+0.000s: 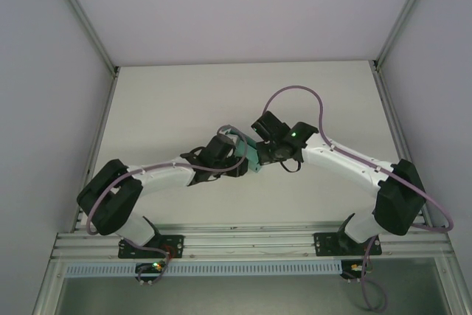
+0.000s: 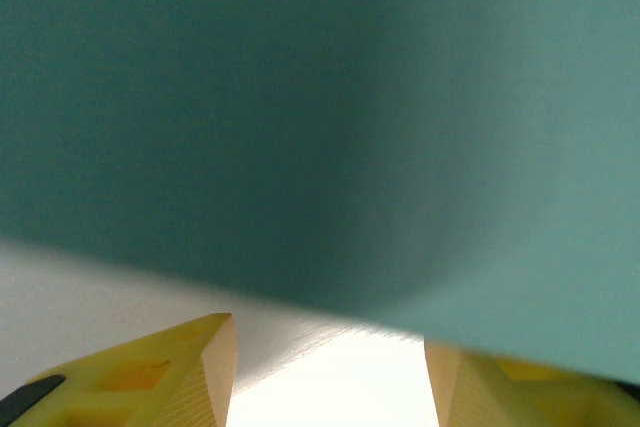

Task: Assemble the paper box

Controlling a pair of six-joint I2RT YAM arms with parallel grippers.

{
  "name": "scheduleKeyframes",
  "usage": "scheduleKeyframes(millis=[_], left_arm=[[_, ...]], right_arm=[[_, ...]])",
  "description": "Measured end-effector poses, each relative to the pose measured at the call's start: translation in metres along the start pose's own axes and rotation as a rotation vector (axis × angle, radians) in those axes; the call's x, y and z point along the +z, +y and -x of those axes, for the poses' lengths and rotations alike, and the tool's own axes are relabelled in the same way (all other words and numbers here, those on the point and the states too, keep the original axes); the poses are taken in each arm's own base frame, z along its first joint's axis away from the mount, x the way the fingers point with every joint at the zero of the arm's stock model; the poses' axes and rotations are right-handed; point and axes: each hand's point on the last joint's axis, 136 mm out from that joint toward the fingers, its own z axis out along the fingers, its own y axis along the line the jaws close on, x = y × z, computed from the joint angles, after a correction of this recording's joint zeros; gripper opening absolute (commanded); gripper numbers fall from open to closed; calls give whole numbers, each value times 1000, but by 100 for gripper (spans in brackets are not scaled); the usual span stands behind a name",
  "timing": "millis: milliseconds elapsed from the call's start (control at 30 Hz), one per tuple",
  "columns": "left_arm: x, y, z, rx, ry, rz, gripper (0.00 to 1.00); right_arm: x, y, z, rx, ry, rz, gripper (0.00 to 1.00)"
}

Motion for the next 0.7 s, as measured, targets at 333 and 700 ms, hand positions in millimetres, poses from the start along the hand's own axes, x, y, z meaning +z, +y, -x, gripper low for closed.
scheduleKeyframes(millis=[333,700], left_arm=[[13,-12,15,6,-67,-58,46],[27,-24,23,32,-68,-106,39]], right_arm=[[6,3,19,98,-66,29,3],[23,-1,46,200,-106,39,3]])
